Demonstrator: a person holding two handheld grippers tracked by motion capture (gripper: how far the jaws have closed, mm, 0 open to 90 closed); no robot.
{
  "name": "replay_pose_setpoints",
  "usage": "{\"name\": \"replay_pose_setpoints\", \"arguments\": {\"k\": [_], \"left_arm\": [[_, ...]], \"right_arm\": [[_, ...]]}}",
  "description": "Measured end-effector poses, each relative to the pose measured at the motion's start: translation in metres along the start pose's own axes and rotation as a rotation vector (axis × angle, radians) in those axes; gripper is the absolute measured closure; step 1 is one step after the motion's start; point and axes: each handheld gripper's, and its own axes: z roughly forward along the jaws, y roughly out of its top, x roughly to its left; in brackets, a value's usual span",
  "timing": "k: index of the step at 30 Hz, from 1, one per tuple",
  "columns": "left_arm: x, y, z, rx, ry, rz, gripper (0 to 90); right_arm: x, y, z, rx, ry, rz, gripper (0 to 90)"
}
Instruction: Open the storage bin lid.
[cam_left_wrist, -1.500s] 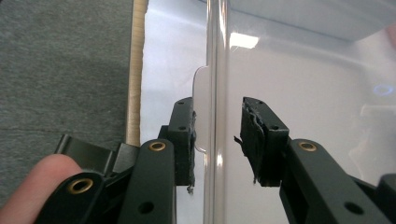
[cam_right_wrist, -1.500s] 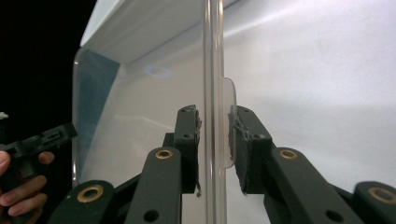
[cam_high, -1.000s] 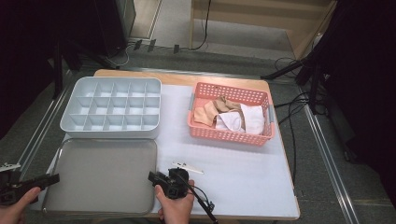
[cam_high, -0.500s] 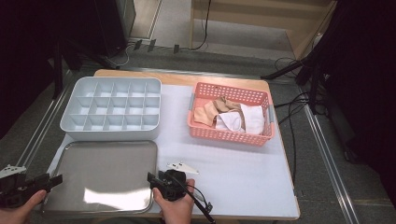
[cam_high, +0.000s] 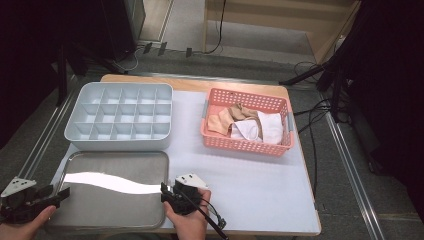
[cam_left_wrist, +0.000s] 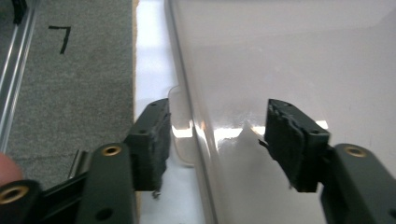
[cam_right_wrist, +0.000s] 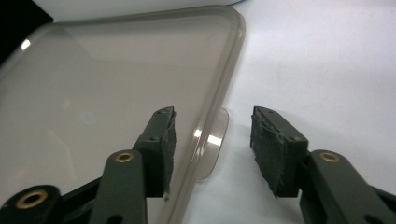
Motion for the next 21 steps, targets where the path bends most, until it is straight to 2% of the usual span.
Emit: {"name": "replay_pose_setpoints", "arguments": {"k": [2, 3, 6, 9, 10, 14, 18, 21], "left_arm": [[-0.002, -0.002, 0.003, -0.033, 0.025, 0.039, 32.4], [-0.002, -0.003, 0.004, -0.044, 0.03, 0.042, 29.1], [-0.003, -0.004, 0.003, -0.064, 0.041, 0.068, 28.9], [-0.005, -0.004, 0.001, -0.085, 0.031, 0.07, 28.3], [-0.006, -0.003, -0.001, -0.112, 0.02, 0.068, 27.3], [-0.009, 0.001, -0.004, -0.165, -0.002, 0.064, 24.8], [-0.016, 0.006, -0.005, -0.194, -0.033, 0.037, 19.7], [-0.025, 0.011, -0.004, -0.196, -0.057, 0.01, 14.4]], "right_arm": [[0.004, -0.001, 0.001, 0.001, -0.027, -0.05, 47.7], [0.006, -0.002, 0.002, -0.002, -0.042, -0.087, 46.2], [0.011, -0.003, 0.004, 0.0, -0.065, -0.145, 42.1], [0.011, -0.003, 0.004, 0.002, -0.072, -0.153, 39.5], [0.009, -0.001, 0.003, 0.005, -0.077, -0.151, 35.7], [0.007, 0.004, -0.002, 0.002, -0.053, -0.153, 30.3], [0.005, 0.009, -0.008, 0.004, -0.024, -0.152, 24.2], [0.004, 0.014, -0.014, -0.012, -0.019, -0.16, 23.1]]}}
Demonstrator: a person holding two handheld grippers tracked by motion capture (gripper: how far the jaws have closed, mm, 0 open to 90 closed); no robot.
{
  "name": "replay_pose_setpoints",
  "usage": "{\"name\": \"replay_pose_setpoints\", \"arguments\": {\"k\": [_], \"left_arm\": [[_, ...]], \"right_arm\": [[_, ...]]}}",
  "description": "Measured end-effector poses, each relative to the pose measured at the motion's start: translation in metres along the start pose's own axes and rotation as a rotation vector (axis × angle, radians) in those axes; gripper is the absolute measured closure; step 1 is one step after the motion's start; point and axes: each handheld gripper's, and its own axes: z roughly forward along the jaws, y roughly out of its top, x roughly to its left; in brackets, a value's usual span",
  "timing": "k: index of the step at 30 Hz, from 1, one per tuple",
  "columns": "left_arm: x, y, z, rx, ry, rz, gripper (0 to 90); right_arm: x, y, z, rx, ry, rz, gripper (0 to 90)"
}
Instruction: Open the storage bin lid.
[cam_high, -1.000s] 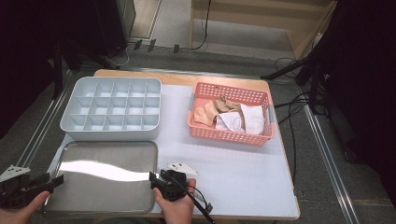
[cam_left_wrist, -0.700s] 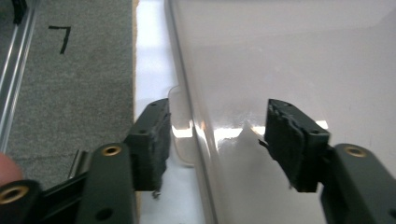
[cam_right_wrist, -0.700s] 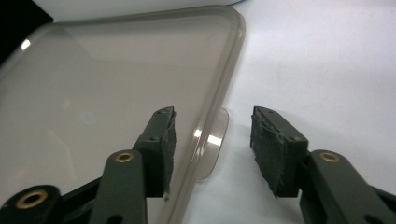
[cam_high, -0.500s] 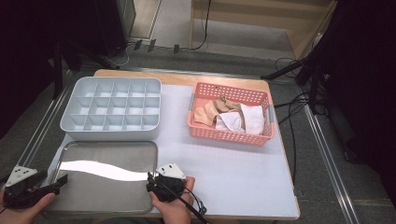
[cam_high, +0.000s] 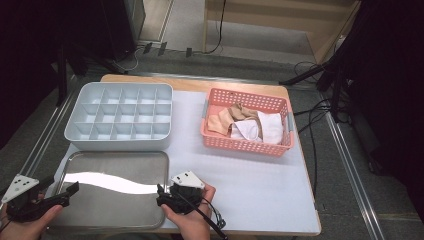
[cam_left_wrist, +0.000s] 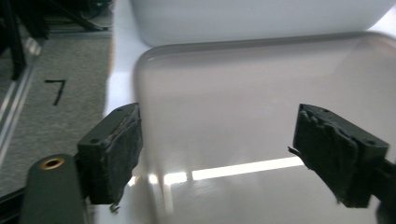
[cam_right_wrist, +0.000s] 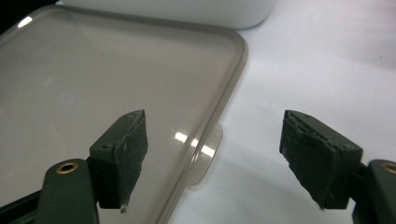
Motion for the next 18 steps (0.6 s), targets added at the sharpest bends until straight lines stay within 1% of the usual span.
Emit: {"name": "replay_pose_setpoints", "arguments": {"k": [1, 2, 3, 4, 5, 7, 8, 9, 12, 15, 18], "left_arm": [[-0.003, 0.002, 0.001, -0.008, -0.009, -0.011, 12.7], [-0.005, 0.003, 0.002, -0.014, -0.013, -0.014, 10.9], [-0.01, 0.004, 0.003, -0.024, -0.026, -0.019, 9.0], [-0.01, 0.004, 0.003, -0.024, -0.026, -0.019, 8.4], [-0.016, 0.006, 0.005, -0.039, -0.06, -0.026, 7.8], [-0.023, 0.009, 0.008, -0.049, -0.08, -0.018, 6.6], [-0.023, 0.009, 0.008, -0.049, -0.08, -0.018, 6.3], [-0.03, 0.011, 0.012, -0.052, -0.101, -0.008, 6.0], [-0.038, 0.014, 0.017, -0.059, -0.136, 0.005, 2.7], [-0.044, 0.016, 0.02, -0.075, -0.167, 0.005, 1.5], [-0.049, 0.019, 0.025, -0.081, -0.185, 0.0, 1.5]], "right_arm": [[-0.001, 0.001, -0.002, -0.007, 0.004, -0.003, 23.0], [-0.003, 0.003, -0.004, -0.017, 0.007, -0.004, 23.0], [-0.004, 0.004, -0.005, -0.022, 0.009, -0.004, 23.1], [-0.007, 0.006, -0.008, -0.031, 0.015, -0.003, 23.1], [-0.009, 0.008, -0.01, -0.037, 0.015, 0.002, 23.1], [-0.013, 0.011, -0.014, -0.046, 0.014, -0.004, 22.9], [-0.015, 0.012, -0.016, -0.048, 0.011, 0.0, 22.6], [-0.017, 0.014, -0.017, -0.052, 0.015, 0.0, 22.4], [-0.025, 0.018, -0.023, -0.059, 0.012, 0.011, 22.3], [-0.034, 0.022, -0.029, -0.072, -0.003, 0.013, 22.2], [-0.046, 0.026, -0.037, -0.087, -0.025, 0.022, 22.8]]}}
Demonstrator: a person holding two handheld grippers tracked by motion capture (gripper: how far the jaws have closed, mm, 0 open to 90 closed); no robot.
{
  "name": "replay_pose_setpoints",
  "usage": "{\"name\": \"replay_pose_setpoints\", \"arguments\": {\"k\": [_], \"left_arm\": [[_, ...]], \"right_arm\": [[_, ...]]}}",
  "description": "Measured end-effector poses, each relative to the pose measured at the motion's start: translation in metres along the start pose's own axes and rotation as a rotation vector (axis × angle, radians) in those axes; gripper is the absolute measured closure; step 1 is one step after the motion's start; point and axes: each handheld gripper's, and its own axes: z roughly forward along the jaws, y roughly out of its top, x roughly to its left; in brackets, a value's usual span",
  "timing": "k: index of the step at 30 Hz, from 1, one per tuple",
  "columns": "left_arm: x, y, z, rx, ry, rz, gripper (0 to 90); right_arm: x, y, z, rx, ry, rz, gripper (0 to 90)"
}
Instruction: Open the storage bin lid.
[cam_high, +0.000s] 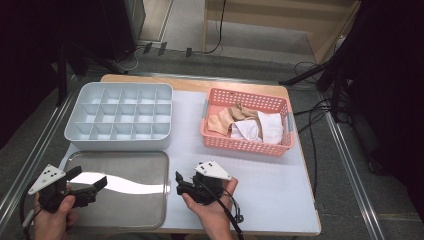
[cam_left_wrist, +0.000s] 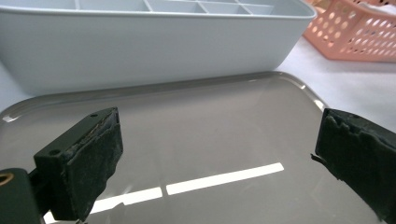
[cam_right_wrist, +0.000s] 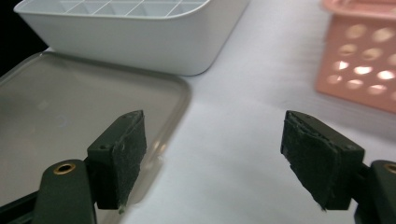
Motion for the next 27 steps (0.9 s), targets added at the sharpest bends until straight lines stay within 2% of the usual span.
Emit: {"name": "replay_pose_setpoints", "arguments": {"k": [9, 16, 27], "left_arm": [[-0.007, 0.004, 0.013, 0.002, -0.017, -0.004, 1.5], [-0.008, 0.004, 0.018, 0.013, -0.011, -0.001, 1.5], [-0.009, 0.0, 0.024, 0.034, -0.011, 0.002, 1.5]], "right_arm": [[-0.031, 0.019, -0.018, -0.044, -0.073, 0.025, 25.5], [-0.052, 0.031, -0.028, -0.071, -0.122, 0.044, 26.2], [-0.094, 0.046, -0.036, -0.095, -0.229, 0.069, 28.5]]}}
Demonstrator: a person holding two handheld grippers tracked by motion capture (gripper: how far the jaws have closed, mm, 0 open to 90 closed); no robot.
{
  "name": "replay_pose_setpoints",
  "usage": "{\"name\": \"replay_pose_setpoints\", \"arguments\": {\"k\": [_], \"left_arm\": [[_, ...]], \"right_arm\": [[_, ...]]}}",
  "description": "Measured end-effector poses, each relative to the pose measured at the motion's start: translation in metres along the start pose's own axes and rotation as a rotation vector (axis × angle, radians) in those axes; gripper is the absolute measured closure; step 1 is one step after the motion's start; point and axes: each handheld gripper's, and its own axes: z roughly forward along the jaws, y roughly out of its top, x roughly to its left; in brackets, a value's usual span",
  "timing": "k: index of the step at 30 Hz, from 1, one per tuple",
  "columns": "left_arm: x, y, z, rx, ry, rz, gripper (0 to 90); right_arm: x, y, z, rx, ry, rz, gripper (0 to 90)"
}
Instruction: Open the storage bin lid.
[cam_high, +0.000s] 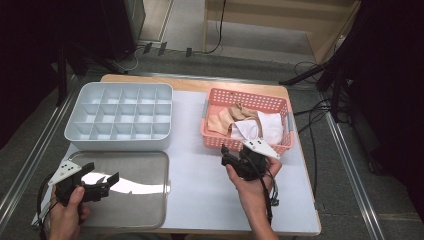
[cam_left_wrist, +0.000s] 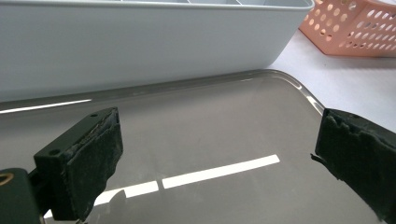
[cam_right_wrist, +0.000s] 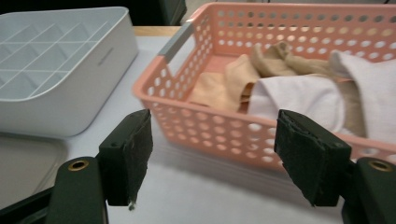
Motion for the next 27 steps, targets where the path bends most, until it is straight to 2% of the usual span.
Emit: {"name": "replay_pose_setpoints", "arguments": {"k": [14, 22, 27], "left_arm": [[0.003, -0.003, 0.002, 0.002, -0.003, -0.009, 1.5], [0.005, -0.003, 0.0, -0.002, -0.005, -0.014, 1.5], [0.005, -0.003, 0.001, 0.001, -0.008, -0.014, 1.5]], "right_arm": [[-0.055, 0.03, 0.014, -0.016, -0.116, 0.067, 33.8], [-0.082, 0.047, 0.035, 0.001, -0.161, 0.123, 36.1], [-0.097, 0.053, 0.051, 0.028, -0.173, 0.136, 40.1]]}}
